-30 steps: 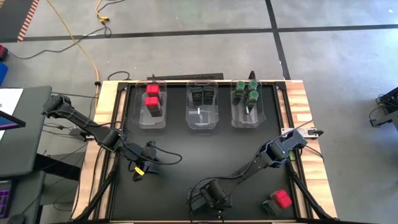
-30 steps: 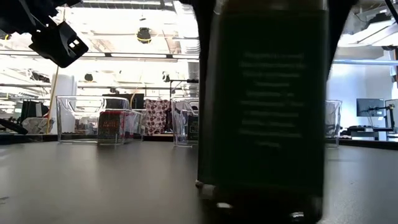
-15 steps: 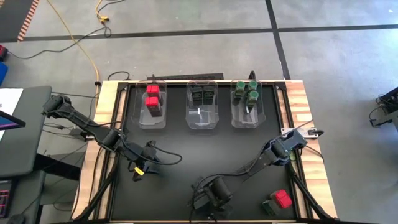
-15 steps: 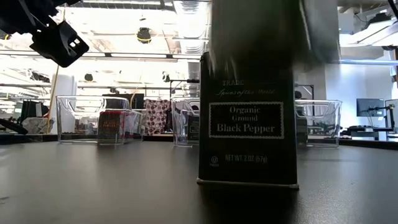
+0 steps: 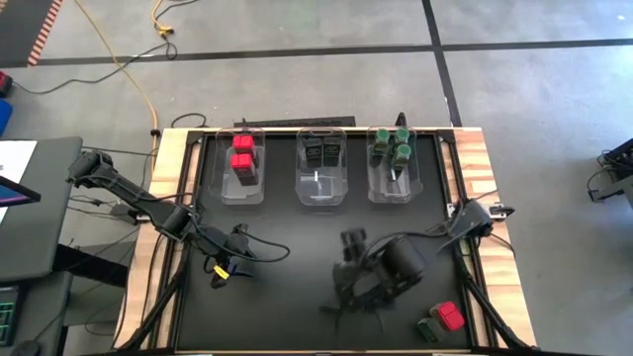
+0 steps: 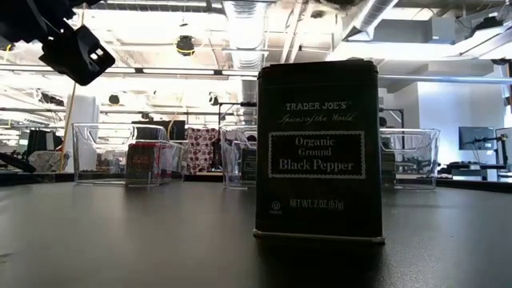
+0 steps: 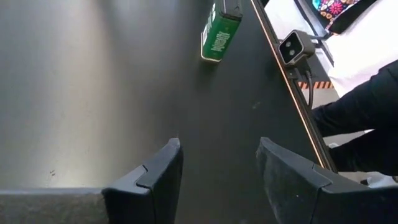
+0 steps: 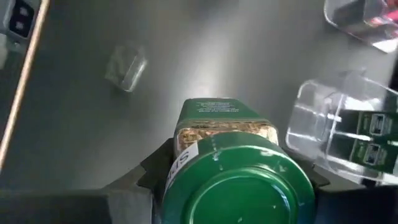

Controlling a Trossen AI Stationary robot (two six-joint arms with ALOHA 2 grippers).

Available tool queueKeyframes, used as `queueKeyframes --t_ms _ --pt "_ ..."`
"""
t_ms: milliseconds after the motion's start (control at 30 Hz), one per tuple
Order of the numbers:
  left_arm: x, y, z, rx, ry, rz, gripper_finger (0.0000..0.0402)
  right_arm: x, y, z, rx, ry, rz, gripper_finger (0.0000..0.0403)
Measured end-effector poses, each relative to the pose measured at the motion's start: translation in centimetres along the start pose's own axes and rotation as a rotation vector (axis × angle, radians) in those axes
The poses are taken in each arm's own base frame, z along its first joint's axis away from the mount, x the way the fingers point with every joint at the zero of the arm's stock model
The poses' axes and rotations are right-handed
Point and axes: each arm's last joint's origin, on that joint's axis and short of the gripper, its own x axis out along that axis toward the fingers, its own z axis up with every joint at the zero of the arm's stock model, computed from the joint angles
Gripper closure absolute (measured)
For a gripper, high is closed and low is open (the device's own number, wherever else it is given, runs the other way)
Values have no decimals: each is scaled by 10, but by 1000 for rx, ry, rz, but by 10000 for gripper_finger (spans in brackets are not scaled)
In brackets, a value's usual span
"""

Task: Sort spices by type
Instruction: Put the green seasoning bottle into the right transparent bin

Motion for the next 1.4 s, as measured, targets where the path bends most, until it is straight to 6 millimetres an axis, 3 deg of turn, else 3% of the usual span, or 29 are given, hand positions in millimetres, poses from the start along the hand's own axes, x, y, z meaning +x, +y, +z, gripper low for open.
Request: queueKeyframes --t_ms 200,433,567,667,800,1067,1200,1400 --pt "0 0 1 -1 -17 18 207 4 -36 -33 36 42 -39 186" --pt "0 1 1 -2 -24 27 207 29 -85 -115 168 -45 -88 186" --pt "0 0 2 -3 -32 25 207 32 -125 -165 373 -127 -155 186" --pt "0 0 2 -3 -32 29 207 25 -155 -192 509 -162 -219 186" --pt "0 2 3 -3 -47 66 207 21 -191 -216 518 -165 -224 186" --pt "0 3 3 -4 -60 97 207 55 -250 -247 490 73 -147 186" --pt "0 3 3 -13 -63 105 207 76 -269 -255 465 158 -106 186" --pt "0 3 3 -31 -68 115 207 113 -282 -261 394 214 9 186"
